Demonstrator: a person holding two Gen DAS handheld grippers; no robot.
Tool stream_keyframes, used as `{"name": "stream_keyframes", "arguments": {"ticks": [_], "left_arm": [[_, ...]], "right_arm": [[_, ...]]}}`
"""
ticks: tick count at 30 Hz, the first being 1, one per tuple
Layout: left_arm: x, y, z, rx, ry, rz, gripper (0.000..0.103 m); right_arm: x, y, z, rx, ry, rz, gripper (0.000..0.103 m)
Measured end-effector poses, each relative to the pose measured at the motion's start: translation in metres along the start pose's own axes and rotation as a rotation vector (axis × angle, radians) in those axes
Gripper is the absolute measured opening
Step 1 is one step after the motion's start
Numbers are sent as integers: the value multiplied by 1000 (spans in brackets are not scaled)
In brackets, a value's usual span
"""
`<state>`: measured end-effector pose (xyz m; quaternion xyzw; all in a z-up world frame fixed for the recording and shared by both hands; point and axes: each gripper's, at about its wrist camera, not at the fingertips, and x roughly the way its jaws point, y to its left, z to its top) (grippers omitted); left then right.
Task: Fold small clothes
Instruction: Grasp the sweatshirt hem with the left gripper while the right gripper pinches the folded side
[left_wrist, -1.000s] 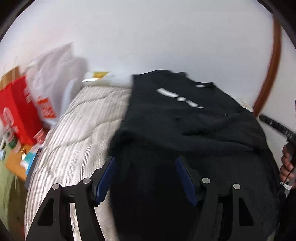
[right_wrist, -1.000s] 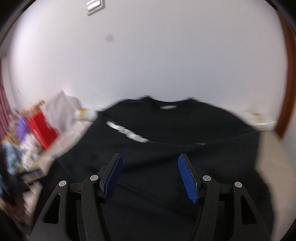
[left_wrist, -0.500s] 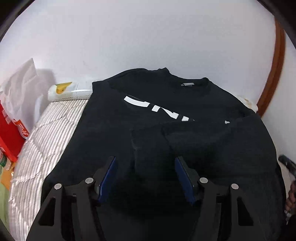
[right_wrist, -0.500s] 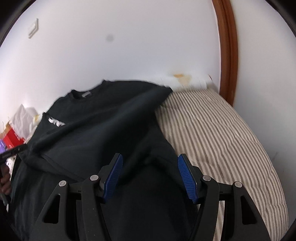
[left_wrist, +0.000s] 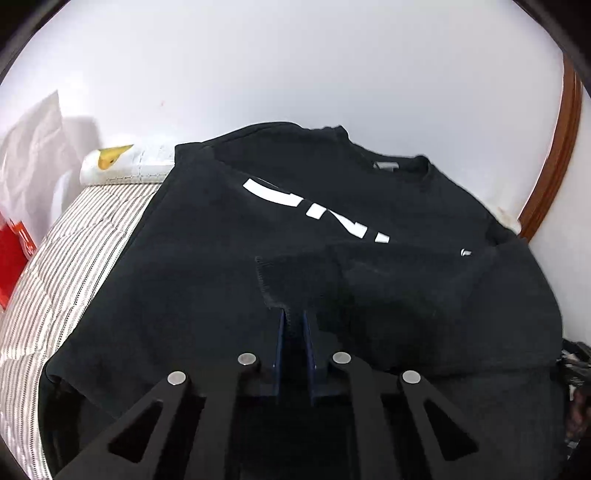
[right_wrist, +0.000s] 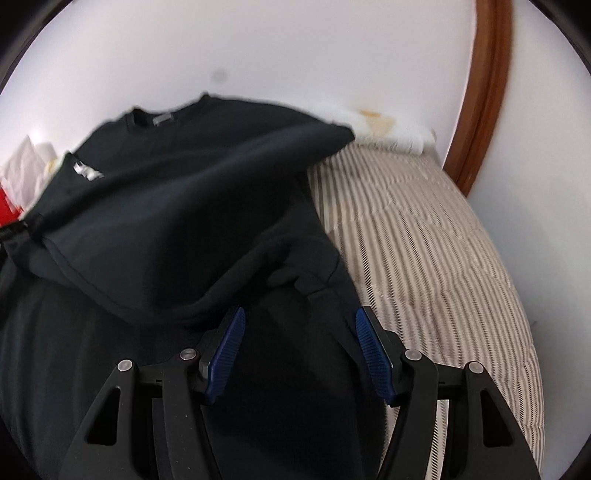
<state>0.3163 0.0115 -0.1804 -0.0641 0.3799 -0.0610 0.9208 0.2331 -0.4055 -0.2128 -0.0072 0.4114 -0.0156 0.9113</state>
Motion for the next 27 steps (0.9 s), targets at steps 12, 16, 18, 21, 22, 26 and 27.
{"name": "stream_keyframes", "arguments": {"ticks": [12, 16, 18, 21, 22, 26, 27], "left_arm": [[-55, 14, 21, -48, -204, -24, 5], [-58, 27, 21, -80, -206, -10, 5], [-55, 33, 19, -93, -188, 3, 5], [-51, 41, 8, -117, -153, 18, 5], [-51, 43, 4, -118, -146, 22, 5], [-43, 44, -4, -109, -68, -29, 7], [-44, 43, -5, -103, -64, -29, 8]], "right_arm": [[16, -19, 30, 136, -103, 23, 24], [-6, -37, 21, 178, -175, -40, 24], [-3, -42, 16, 182, -142, -34, 24], [-3, -46, 9, 191, -96, -39, 24], [-6, -47, 7, 186, -96, -53, 25], [-11, -48, -2, 132, -78, -29, 28], [-13, -48, -2, 118, -87, -21, 30]]}}
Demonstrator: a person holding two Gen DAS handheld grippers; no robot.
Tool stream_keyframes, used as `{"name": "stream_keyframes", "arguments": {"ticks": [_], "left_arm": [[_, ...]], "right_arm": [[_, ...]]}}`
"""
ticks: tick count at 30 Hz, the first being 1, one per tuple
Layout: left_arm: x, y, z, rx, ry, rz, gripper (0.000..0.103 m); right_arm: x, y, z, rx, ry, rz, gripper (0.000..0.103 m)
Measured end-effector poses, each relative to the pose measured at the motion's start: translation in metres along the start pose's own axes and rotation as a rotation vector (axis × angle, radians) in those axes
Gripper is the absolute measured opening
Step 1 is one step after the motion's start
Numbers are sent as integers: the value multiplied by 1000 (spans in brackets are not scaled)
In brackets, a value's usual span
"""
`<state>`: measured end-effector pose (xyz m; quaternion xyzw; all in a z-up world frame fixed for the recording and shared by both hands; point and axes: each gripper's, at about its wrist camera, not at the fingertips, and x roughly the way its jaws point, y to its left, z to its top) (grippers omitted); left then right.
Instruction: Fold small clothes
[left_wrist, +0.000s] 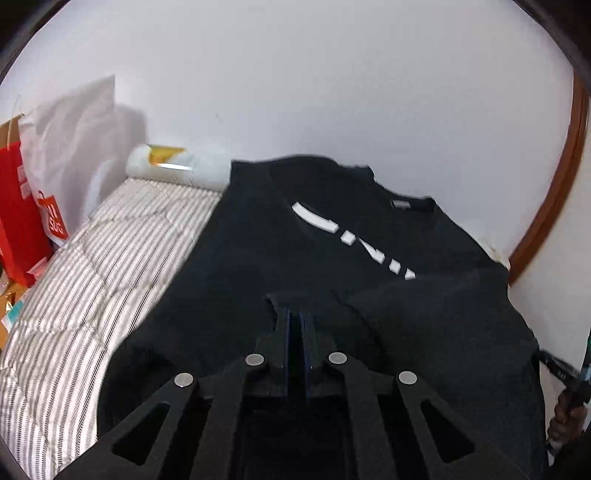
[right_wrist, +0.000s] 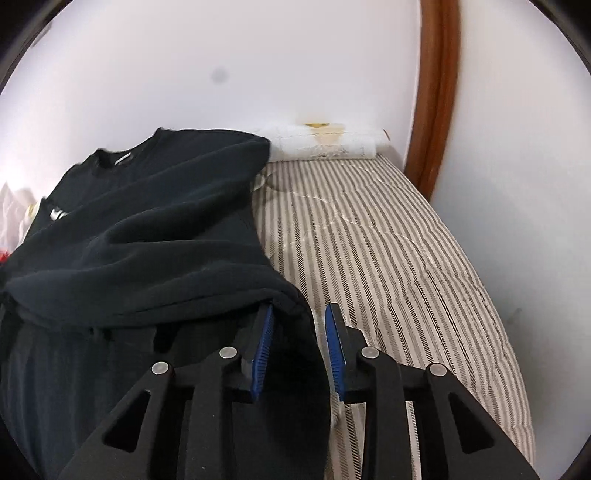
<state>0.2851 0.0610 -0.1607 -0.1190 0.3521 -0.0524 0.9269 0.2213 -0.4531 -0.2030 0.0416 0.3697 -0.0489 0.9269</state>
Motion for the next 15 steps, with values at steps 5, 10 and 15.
{"name": "stream_keyframes", "arguments": {"ticks": [5, 10, 15], "left_arm": [[-6, 5, 14, -19, -29, 0, 48], [19, 4, 24, -9, 44, 43, 48], [53, -9, 6, 66, 150, 86, 48]], "right_arm": [[-20, 5, 3, -9, -80, 82, 31], [-25, 12, 5, -9, -136, 112, 34], [-13, 12, 5, 17, -112, 120, 34]]}}
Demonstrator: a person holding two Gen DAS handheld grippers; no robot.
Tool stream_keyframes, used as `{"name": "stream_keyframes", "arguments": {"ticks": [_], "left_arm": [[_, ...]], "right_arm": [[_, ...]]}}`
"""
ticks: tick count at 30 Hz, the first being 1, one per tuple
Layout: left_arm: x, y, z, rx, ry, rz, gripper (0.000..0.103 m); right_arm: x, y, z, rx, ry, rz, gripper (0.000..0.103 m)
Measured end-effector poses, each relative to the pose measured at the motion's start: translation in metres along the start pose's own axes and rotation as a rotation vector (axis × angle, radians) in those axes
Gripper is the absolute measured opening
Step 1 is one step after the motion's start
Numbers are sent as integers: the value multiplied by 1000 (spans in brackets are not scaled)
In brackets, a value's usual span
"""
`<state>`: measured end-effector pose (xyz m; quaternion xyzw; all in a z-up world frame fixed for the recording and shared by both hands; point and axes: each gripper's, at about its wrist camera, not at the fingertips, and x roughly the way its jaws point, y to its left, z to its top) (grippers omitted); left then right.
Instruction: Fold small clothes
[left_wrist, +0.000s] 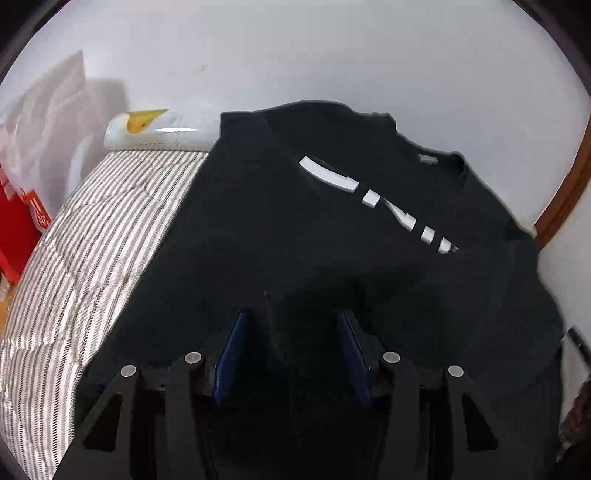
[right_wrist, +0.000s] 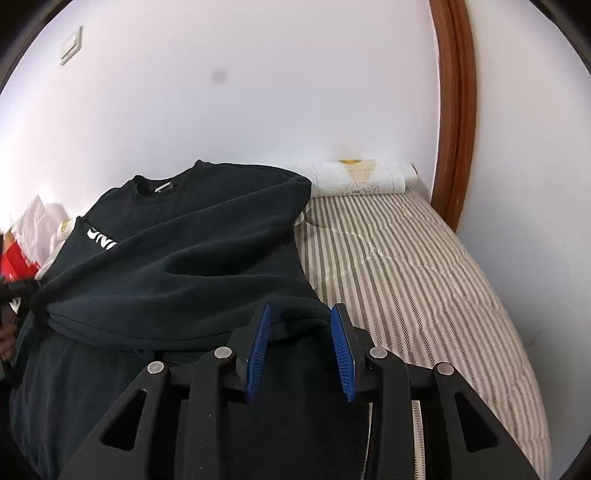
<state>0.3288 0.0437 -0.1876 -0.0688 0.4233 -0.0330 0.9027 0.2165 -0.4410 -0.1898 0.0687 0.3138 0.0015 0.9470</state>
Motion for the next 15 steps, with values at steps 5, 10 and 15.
{"name": "stream_keyframes", "arguments": {"ticks": [5, 10, 15], "left_arm": [[0, -21, 2, 94, -54, 63, 14], [-33, -6, 7, 40, -213, 25, 12], [-40, 21, 8, -30, -219, 65, 12]], "right_arm": [[9, 3, 3, 18, -12, -3, 39], [29, 9, 16, 52, -6, 0, 46], [50, -6, 9, 110, 101, -77, 46]]}}
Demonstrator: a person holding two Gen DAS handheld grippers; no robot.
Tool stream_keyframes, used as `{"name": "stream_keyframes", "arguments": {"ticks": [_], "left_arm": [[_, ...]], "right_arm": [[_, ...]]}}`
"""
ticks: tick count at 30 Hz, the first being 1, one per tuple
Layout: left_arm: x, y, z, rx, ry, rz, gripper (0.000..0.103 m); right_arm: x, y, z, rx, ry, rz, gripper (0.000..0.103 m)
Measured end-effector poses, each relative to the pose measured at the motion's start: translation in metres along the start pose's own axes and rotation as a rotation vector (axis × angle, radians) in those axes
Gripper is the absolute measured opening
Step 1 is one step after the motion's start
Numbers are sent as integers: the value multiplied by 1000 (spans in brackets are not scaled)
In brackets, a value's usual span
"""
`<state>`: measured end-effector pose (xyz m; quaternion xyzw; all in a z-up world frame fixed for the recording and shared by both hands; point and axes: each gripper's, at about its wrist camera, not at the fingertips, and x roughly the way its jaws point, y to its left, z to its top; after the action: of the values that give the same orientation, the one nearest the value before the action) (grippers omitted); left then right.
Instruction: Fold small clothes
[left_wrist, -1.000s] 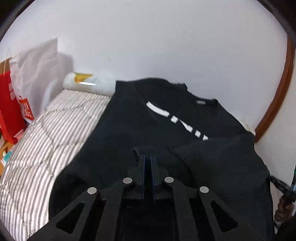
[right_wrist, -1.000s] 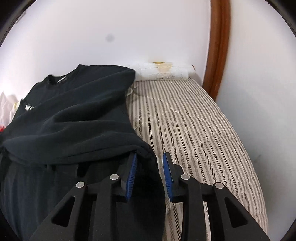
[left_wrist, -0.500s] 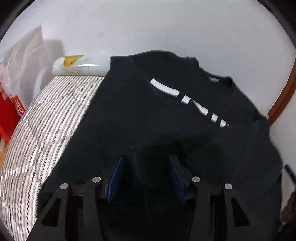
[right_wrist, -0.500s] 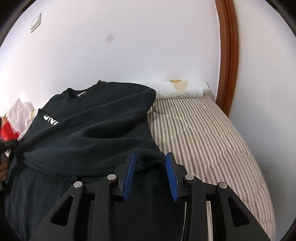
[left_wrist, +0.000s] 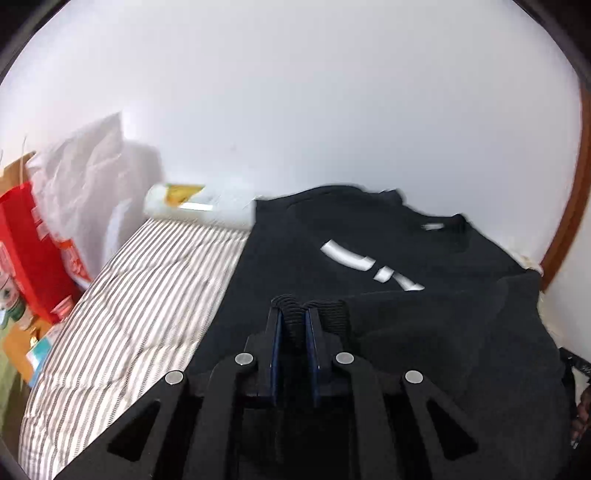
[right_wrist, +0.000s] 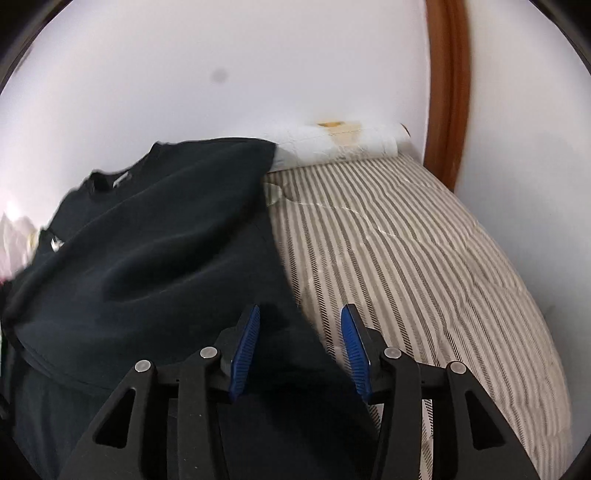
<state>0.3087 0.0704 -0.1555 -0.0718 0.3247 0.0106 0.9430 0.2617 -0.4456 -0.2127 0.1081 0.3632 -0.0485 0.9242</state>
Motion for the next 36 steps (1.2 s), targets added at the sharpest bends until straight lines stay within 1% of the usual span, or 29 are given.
{"name": "stream_keyframes", "arguments": {"ticks": [2, 4, 5, 7, 9, 10, 11, 13, 14, 16, 18, 20, 23, 25, 28, 30, 32, 34, 36], "left_arm": [[12, 5, -8, -8, 49, 20, 13], [23, 6, -11, -16, 103, 37, 13], [25, 7, -10, -23, 109, 37, 13], [23, 9, -11, -28, 107, 34, 14], [19, 10, -12, -32, 89, 36, 14], [15, 10, -12, -33, 69, 40, 13], [8, 11, -12, -32, 33, 51, 13], [1, 9, -11, -13, -14, 81, 13], [-1, 8, -10, 2, -28, 109, 13], [2, 9, -11, -3, -8, 119, 13], [12, 12, -11, -13, 50, 115, 13], [16, 16, -11, -37, 77, 106, 15], [13, 21, -13, -53, 77, 114, 15], [10, 22, -14, -45, 69, 152, 15], [3, 26, -15, -48, 77, 104, 15], [-2, 28, -18, -45, 79, 89, 16], [-7, 28, -21, -31, 81, 83, 28], [-15, 30, -24, -26, 81, 71, 35], [-25, 34, -29, -21, 79, 63, 37]], "right_arm": [[-2, -5, -1, 12, -6, -4, 46], [0, -5, -4, 3, 17, 20, 46], [1, -4, -6, -2, 27, 29, 46], [3, 0, -6, -18, 33, 61, 46], [6, 5, -7, -36, 51, 71, 46], [10, 7, -8, -47, 67, 68, 46], [13, 9, -9, -57, 77, 59, 46], [11, 9, -10, -61, 62, 64, 46], [9, 7, -10, -57, 55, 73, 46], [11, 6, -11, -55, 61, 77, 46], [12, 6, -13, -61, 65, 74, 46], [11, 6, -13, -65, 63, 73, 46], [11, 6, -14, -66, 66, 76, 46], [10, 5, -14, -66, 63, 73, 46], [7, 4, -16, -65, 54, 73, 46], [2, 5, -18, -74, 41, 77, 46], [-4, 5, -21, -89, 34, 66, 46], [-13, 4, -24, -97, 20, 49, 46], [-21, 2, -26, -95, 15, 35, 46]]}}
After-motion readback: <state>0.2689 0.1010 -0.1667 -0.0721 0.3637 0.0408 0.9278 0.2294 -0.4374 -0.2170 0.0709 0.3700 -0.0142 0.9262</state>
